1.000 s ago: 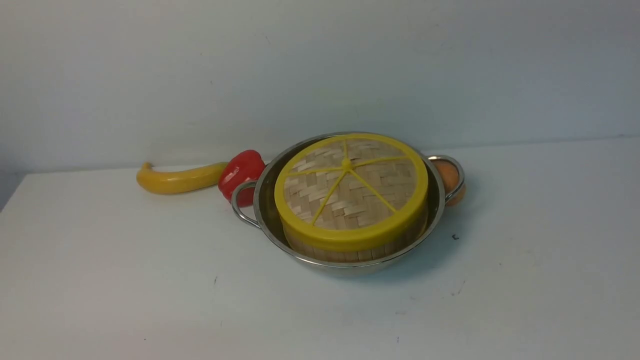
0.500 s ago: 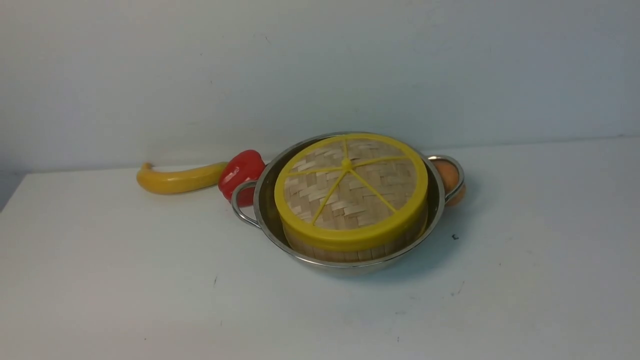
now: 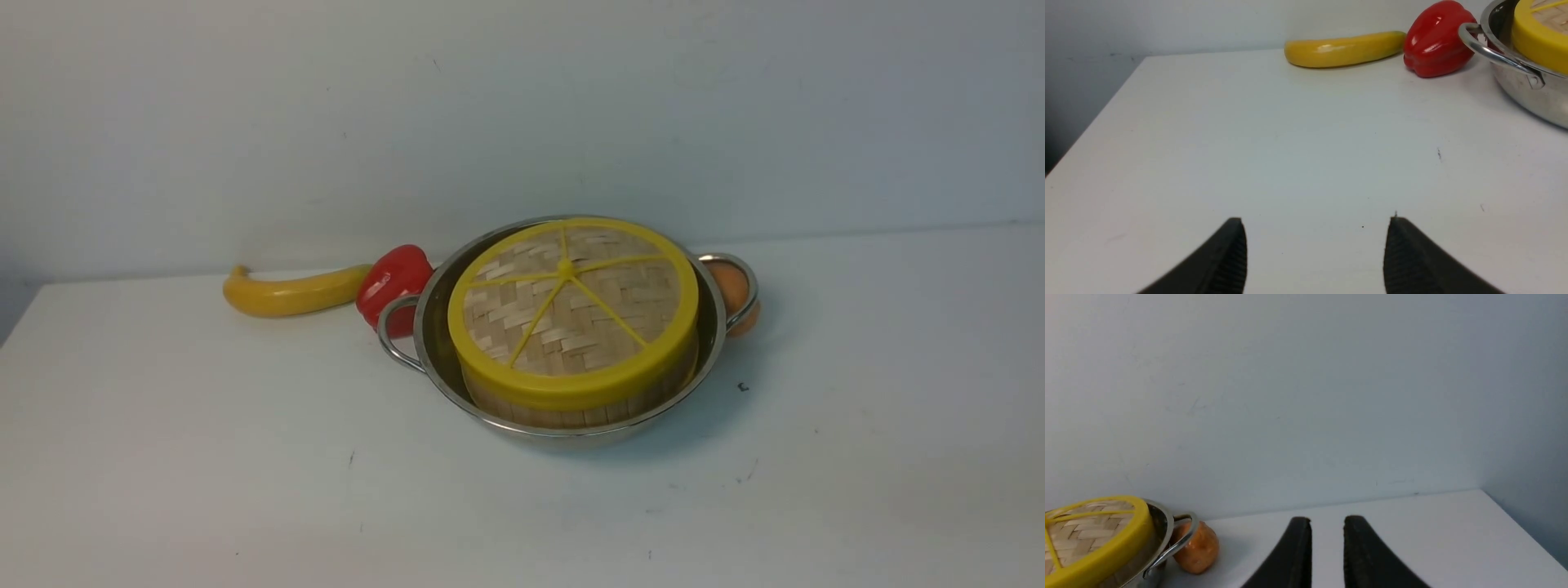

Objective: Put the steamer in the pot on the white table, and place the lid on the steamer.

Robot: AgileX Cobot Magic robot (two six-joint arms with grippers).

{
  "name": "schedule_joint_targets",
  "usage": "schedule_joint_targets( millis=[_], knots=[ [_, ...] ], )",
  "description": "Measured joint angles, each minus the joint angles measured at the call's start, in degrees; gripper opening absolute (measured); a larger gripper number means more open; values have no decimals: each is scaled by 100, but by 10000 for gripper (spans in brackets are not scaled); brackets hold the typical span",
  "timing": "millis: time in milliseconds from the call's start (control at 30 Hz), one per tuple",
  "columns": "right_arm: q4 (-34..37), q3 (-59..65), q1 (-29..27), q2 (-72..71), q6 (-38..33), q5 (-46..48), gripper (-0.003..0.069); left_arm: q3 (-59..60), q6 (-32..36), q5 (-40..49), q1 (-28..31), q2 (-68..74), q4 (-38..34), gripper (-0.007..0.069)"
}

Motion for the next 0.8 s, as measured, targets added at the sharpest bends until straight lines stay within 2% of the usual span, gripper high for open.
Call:
schedule_joint_targets(
  millis=[267,467,800],
  knots=[
    [-54,475,12,-86,-1,91,162,0,0,0,0,0,0,419],
    [-13,546,130,-448,-1,849,181,0,0,0,0,0,0,419],
    [15,606,171,-453,-1,959,204,0,0,0,0,0,0,419]
  ],
)
